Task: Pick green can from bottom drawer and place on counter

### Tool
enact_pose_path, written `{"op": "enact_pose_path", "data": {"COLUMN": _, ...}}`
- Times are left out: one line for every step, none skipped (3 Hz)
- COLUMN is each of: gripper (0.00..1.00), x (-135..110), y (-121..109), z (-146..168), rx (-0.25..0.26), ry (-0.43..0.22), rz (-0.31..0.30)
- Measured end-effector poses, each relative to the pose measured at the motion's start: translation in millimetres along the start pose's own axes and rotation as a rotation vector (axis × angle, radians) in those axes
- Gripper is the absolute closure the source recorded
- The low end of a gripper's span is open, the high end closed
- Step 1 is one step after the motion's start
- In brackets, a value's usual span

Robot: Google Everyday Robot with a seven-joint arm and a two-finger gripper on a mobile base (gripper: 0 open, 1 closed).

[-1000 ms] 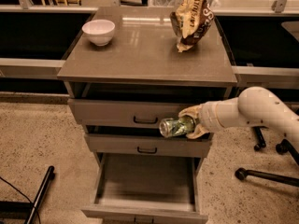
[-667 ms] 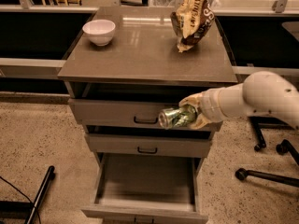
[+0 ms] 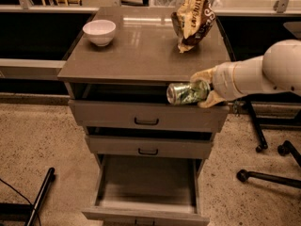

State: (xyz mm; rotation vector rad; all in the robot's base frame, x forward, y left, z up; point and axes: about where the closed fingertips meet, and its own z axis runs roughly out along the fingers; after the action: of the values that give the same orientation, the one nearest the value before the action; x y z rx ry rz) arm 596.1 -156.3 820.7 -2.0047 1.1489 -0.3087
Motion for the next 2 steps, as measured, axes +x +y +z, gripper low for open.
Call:
{"op": "enact_pose_path", "data": {"gripper": 1.00, "x": 0.1, "y": -34.8, "z": -16.4, "rx": 0.039, "ry": 0.141, "rz": 0.020}}
{"op": "enact_pose_path", "data": {"gripper": 1.00, "x": 0.7, "y": -41.8, "z": -19.6, "rx": 0.059, "ry": 0.158, "rz": 0.072}}
